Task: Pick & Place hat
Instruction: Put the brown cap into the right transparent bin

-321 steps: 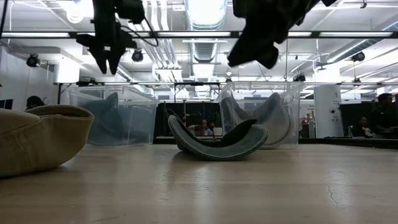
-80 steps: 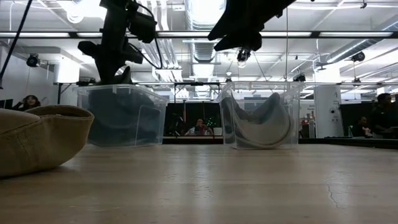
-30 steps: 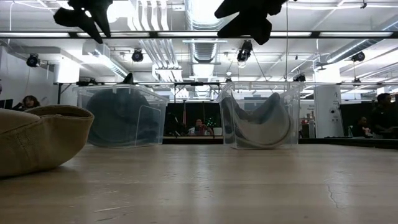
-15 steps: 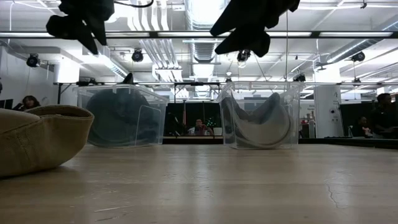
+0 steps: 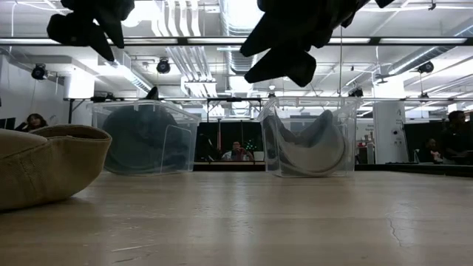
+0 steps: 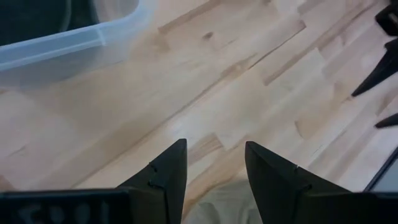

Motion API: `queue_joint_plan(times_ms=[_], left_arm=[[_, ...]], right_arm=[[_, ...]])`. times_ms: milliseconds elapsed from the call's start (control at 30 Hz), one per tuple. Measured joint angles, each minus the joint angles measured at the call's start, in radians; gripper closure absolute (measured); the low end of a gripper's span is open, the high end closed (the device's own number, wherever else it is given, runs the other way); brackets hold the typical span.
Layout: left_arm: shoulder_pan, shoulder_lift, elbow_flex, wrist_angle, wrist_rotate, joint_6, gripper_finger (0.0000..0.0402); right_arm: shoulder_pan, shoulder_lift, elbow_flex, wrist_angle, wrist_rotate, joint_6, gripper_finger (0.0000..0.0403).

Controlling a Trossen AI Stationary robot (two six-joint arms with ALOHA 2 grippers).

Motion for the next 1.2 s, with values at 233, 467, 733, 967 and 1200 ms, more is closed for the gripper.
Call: queue_joint_plan(times_ms=[233,467,733,967,1200], left_arm=[[-0.001,0.012,-0.037,0.067,-0.001,0.001,0.0248],[-0.003,0.022,-0.039,0.073,-0.001,0.009,0.0248],[-0.005,0.025,-0.039,0.078,-0.001,0.009,0.0248],[-0.005,0.025,-0.039,0.077,-0.015,0.009,0.0248],[-0.005,0.025,-0.039,0.076,-0.014,0.008,0.0248]], right_arm=[[0.006,0.032,0.000,0.062,-0.007,0.011,0.0186],[0.009,0.031,0.000,0.079,-0.007,0.019,0.0186],[0.009,0.030,0.000,0.080,-0.007,0.030,0.0186],[0.012,0.030,0.000,0.080,-0.007,0.033,0.0186],[0.011,0.036,0.000,0.082,-0.007,0.033,0.0186]])
